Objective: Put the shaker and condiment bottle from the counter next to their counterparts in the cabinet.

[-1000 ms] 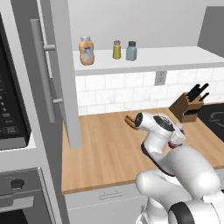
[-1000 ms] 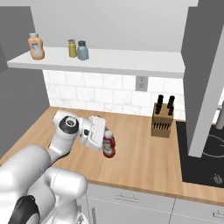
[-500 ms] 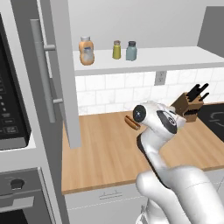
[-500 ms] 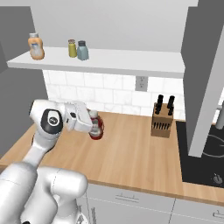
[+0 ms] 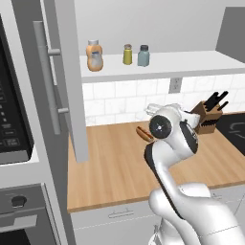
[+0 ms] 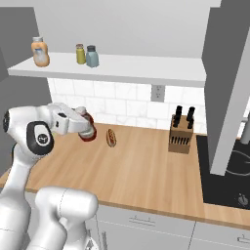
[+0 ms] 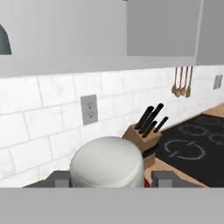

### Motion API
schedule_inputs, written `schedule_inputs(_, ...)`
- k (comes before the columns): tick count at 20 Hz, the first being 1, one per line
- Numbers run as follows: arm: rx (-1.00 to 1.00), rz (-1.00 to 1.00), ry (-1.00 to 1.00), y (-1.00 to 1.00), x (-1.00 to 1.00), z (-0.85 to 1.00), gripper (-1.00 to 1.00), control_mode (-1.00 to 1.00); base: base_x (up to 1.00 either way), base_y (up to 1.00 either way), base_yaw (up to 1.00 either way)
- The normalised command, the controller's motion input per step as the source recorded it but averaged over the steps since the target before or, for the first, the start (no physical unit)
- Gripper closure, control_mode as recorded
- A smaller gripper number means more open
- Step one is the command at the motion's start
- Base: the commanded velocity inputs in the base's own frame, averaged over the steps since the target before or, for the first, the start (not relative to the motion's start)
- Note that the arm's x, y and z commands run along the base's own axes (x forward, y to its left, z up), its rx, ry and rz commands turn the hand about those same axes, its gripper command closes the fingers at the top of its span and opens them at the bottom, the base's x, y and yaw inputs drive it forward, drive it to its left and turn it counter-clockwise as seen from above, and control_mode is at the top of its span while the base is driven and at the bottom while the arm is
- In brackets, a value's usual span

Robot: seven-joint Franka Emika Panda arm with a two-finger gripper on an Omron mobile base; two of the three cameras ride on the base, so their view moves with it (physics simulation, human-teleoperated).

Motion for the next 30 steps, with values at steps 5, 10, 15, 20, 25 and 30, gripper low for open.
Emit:
schedule_inputs(5,-0.14,0.28,-0.13,0.62,-0.35,0.72,1.0,-1.0,0.0,0.0,0.0)
schedule_inputs(10,-0.12,0.31,-0.15,0.5,-0.26,0.74,1.0,-1.0,0.0,0.0,0.0)
schedule_inputs(15,-0.06,0.32,-0.11,0.43,-0.23,0.78,1.0,-1.0,0.0,0.0,0.0)
schedule_inputs(20,0.0,0.35,-0.06,0.33,-0.16,0.78,1.0,-1.0,0.0,0.0,0.0)
schedule_inputs(25,-0.01,0.36,-0.05,0.29,-0.25,0.77,1.0,-1.0,0.0,0.0,0.0)
schedule_inputs(30,0.0,0.23,-0.02,0.12,-0.14,0.32,1.0,-1.0,0.0,0.0,0.0)
